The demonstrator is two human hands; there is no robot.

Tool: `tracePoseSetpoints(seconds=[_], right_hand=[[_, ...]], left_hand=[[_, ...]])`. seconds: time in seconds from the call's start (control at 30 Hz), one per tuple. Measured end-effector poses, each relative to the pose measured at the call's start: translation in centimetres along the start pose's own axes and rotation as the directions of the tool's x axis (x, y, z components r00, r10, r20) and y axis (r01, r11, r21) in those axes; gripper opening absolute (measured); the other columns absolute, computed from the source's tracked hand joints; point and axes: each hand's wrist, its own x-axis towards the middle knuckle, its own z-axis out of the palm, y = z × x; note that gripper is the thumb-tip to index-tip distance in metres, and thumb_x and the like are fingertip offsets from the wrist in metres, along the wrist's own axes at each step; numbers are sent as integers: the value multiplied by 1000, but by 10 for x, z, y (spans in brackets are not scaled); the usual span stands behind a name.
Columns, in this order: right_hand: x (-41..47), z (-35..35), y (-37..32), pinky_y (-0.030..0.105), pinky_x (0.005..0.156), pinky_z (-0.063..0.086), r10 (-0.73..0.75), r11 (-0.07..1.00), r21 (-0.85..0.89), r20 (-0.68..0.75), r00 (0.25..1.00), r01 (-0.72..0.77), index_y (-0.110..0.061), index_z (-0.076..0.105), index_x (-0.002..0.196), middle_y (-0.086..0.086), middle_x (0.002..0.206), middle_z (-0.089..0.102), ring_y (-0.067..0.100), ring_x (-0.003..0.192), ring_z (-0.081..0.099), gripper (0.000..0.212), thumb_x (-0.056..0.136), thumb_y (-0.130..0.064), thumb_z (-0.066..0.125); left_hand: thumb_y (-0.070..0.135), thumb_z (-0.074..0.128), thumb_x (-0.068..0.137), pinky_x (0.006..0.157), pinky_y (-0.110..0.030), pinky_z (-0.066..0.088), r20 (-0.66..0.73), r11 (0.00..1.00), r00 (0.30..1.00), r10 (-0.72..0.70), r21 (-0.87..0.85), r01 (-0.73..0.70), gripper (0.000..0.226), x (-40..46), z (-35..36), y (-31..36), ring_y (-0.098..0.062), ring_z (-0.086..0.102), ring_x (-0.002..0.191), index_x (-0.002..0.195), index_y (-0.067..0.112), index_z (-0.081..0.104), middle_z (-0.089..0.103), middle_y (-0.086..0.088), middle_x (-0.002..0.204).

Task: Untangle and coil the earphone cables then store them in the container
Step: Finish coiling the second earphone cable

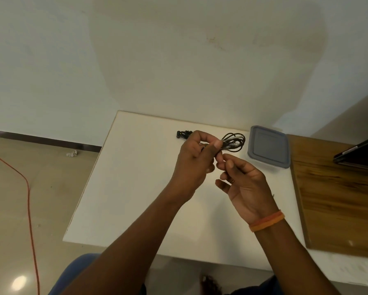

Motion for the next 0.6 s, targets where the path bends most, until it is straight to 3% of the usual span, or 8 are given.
tracePoseSetpoints(seconds=[0.1, 0.17, 0.23, 0.3, 0.37, 0.43, 0.5, 0.6], right_hand=[[5, -4, -4, 37, 74, 57, 5, 996, 86, 127, 992, -16, -10, 65, 115, 6, 80, 71, 16, 67, 62, 56, 63, -26, 79], [10, -9, -8, 39, 76, 57, -49, 996, 85, 219, 974, 31, -9, 65, 113, 7, 79, 72, 19, 72, 67, 62, 59, -28, 89], [15, -17, -16, 35, 76, 57, -177, 976, -84, 230, 957, 200, -10, 71, 101, 7, 83, 73, 21, 77, 69, 57, 55, -38, 91], [19, -24, -26, 29, 78, 56, -290, 894, -261, 280, 915, 363, -22, 76, 91, -1, 91, 75, 18, 85, 70, 36, 66, -48, 81], [22, -31, -27, 26, 81, 55, -299, 829, -336, 409, 862, 447, -33, 76, 91, -9, 102, 72, 16, 95, 68, 20, 81, -49, 68], [22, -38, -23, 26, 80, 56, -312, 796, -359, 447, 839, 487, -34, 75, 90, -11, 99, 72, 16, 91, 68, 18, 86, -46, 63], [22, -39, -22, 27, 75, 57, -348, 743, -405, 446, 825, 533, -34, 76, 89, -9, 91, 72, 18, 84, 69, 19, 87, -48, 62], [25, -41, -20, 25, 71, 56, -426, 575, -544, 439, 791, 612, -48, 72, 94, -17, 84, 69, 11, 78, 67, 21, 87, -60, 56]], left_hand=[[24, 48, 99, 48, -18, 37, 214, 884, 965, -154, -407, 231, 20, -3, -1, 6, -10, 50, 52, 99, 5, 54, 54, -1, 64], [25, 47, 96, 44, -16, 32, 360, 767, 911, -203, -519, 377, 21, -3, -4, 9, -6, 46, 47, 93, 6, 55, 50, 1, 59], [27, 49, 94, 44, -16, 31, 472, 740, 854, -221, -489, 462, 21, -3, -10, 8, -4, 39, 46, 86, 9, 58, 50, 2, 58], [26, 49, 96, 44, -15, 31, 585, 748, 772, -247, -392, 536, 22, -4, -15, 6, -3, 35, 46, 82, 14, 61, 51, 3, 59], [25, 49, 97, 44, -14, 32, 678, 762, 680, -279, -275, 586, 22, -6, -15, 5, -3, 34, 46, 80, 18, 60, 52, 2, 60], [25, 51, 96, 43, -14, 30, 734, 766, 614, -291, -206, 609, 18, -6, -15, 7, -3, 33, 46, 80, 19, 57, 52, 2, 60], [22, 51, 97, 41, -14, 27, 716, 771, 604, -350, -146, 620, 19, -4, -17, 7, -4, 29, 46, 79, 18, 54, 51, 2, 59], [19, 49, 100, 40, -15, 23, 620, 764, 624, -476, -60, 643, 19, 1, -23, 6, -5, 26, 46, 82, 16, 48, 49, 0, 59]])
